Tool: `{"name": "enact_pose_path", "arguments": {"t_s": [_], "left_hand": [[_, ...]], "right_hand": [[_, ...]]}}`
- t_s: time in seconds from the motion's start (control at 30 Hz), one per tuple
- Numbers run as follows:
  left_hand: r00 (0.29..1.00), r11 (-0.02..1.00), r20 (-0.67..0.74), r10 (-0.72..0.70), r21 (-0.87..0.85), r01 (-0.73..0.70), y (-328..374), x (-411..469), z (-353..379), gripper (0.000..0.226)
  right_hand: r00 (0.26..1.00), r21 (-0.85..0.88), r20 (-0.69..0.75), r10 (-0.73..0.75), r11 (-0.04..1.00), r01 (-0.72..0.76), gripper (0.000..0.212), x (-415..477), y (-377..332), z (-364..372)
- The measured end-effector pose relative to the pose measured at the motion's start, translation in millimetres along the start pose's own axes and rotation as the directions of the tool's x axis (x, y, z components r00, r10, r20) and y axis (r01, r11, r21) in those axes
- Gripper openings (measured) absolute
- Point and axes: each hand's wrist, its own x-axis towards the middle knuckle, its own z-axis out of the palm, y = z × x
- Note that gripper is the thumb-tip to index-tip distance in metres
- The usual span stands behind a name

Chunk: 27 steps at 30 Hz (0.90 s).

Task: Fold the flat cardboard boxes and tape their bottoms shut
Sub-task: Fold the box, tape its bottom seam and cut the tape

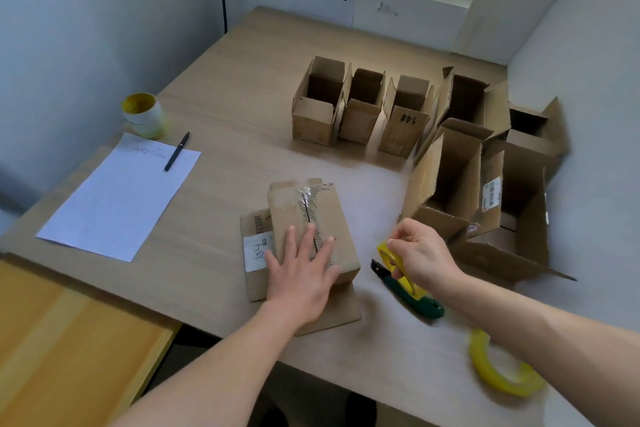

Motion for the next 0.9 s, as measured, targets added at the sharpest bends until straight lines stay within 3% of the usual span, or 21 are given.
{"name": "enact_pose_path", "arguments": {"t_s": [0.13,0.37,0.5,0.63,0.7,0.8,0.83,0.9], "left_hand": [[0.999,0.997,-0.041,0.01,0.071,-0.007,-10.6,7.4,14.4,0.056],[0.952,0.942,-0.169,0.256,0.264,-0.207,-37.9,40.4,18.0,0.073],[0.963,0.944,-0.033,0.266,0.21,-0.253,-36.5,58.1,4.5,0.083],[0.966,0.916,0.096,0.238,0.309,-0.256,-25.5,55.9,-20.3,0.112],[0.955,0.931,0.03,0.294,0.215,-0.294,-11.6,45.2,-29.6,0.104],[0.883,0.863,-0.264,0.388,-0.23,-0.449,10.1,22.9,-34.8,0.07],[0.891,0.815,-0.275,0.362,-0.37,-0.445,15.5,15.9,-36.9,0.059],[0.92,0.781,-0.223,0.322,-0.486,-0.391,23.2,3.3,-38.8,0.033]], "right_hand": [[0.999,-0.002,0.025,0.021,1.0,-0.021,0.012,9.3,11.1,-2.8],[0.994,-0.09,0.107,0.014,0.996,-0.005,0.013,12.6,20.3,5.4],[0.985,-0.212,0.171,-0.019,0.976,0.055,0.012,7.8,14.2,11.3],[0.983,-0.341,0.182,-0.026,0.936,0.087,0.011,0.1,3.0,12.7],[0.983,-0.381,0.183,-0.031,0.919,0.1,0.01,-4.9,-1.6,12.1],[0.98,-0.4,0.195,-0.04,0.909,0.117,0.01,-15.4,-7.9,11.9],[0.979,-0.398,0.197,-0.042,0.91,0.119,0.01,-19.4,-9.6,12.4],[0.979,-0.384,0.2,-0.049,0.915,0.124,0.011,-28.1,-13.9,13.3]]}}
